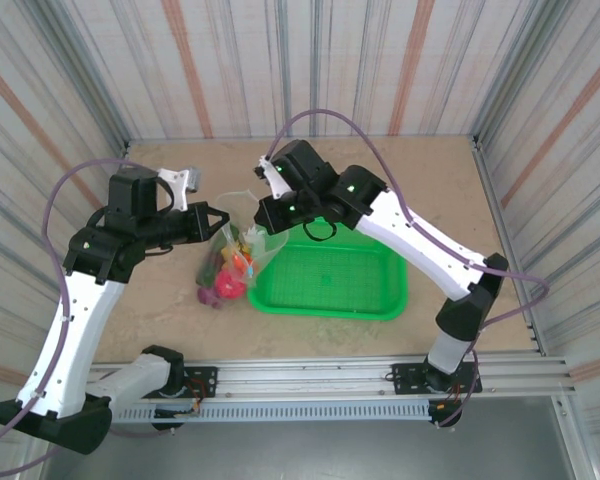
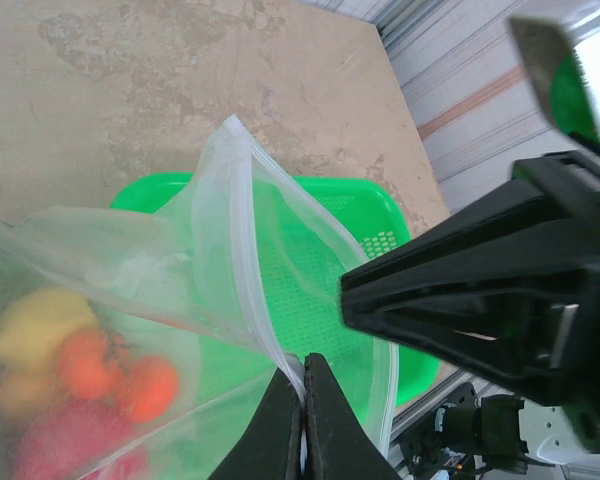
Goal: Place the food in the zip-top bag and seal the zipper
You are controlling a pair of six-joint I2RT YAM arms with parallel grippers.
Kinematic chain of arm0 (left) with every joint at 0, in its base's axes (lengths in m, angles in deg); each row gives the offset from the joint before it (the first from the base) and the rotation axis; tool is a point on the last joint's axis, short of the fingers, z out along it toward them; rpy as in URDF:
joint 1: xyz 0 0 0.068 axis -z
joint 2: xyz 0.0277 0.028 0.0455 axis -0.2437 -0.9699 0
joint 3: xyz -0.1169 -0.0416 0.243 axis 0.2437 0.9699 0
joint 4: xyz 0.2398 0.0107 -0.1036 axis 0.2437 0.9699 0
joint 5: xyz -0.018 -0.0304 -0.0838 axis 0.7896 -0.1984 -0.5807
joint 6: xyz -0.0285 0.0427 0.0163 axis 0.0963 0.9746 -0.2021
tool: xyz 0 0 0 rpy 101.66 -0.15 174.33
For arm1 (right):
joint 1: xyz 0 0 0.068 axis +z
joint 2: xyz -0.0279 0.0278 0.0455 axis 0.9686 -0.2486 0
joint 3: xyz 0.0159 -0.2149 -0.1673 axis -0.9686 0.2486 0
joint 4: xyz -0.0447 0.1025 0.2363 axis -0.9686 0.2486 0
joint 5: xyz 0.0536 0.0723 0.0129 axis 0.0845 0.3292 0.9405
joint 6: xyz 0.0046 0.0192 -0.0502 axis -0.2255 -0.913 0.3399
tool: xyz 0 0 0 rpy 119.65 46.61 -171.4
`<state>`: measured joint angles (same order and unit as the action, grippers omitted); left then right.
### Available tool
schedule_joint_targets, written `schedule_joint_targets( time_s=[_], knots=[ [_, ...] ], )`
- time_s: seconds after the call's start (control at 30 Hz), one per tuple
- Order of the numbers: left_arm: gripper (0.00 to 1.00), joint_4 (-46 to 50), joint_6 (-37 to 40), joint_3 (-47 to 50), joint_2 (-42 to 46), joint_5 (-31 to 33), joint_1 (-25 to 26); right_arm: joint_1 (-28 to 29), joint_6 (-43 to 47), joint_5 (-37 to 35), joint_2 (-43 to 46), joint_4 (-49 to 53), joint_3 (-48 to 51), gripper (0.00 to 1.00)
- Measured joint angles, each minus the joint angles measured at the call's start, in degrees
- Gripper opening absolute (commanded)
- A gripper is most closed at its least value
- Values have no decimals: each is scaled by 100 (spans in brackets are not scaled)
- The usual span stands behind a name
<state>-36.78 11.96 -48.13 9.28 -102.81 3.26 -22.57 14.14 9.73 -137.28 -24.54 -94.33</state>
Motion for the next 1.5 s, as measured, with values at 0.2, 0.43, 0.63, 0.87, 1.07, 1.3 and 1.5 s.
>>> schedule_joint_targets(
  time_s=[0.2, 0.43, 0.63, 0.87, 1.07, 1.3, 1.5],
  knots=[
    [0, 0, -2, 0, 17, 66, 0, -407, -210, -136, 890, -306, 892, 16],
    [0, 33, 2, -2, 103, 177, 0, -817, -466, -437, 1928, -411, 2385, 24],
    [0, 138, 11, -4, 190, 328, 0, -511, -608, -487, 2358, 4, 3416, 45],
    [0, 151, 9, -2, 195, 345, 0, 448, -793, -511, 2507, 625, 4065, 57],
    [0, 153, 9, -2, 221, 343, 0, 973, -1067, -389, 2601, 765, 4566, 48],
    [0, 151, 7, -2, 313, 367, 0, 1123, -1263, -153, 2570, 614, 5176, 51],
    [0, 153, 4, -2, 387, 435, 0, 831, -1467, -354, 2140, 258, 5460, 57]
  ],
)
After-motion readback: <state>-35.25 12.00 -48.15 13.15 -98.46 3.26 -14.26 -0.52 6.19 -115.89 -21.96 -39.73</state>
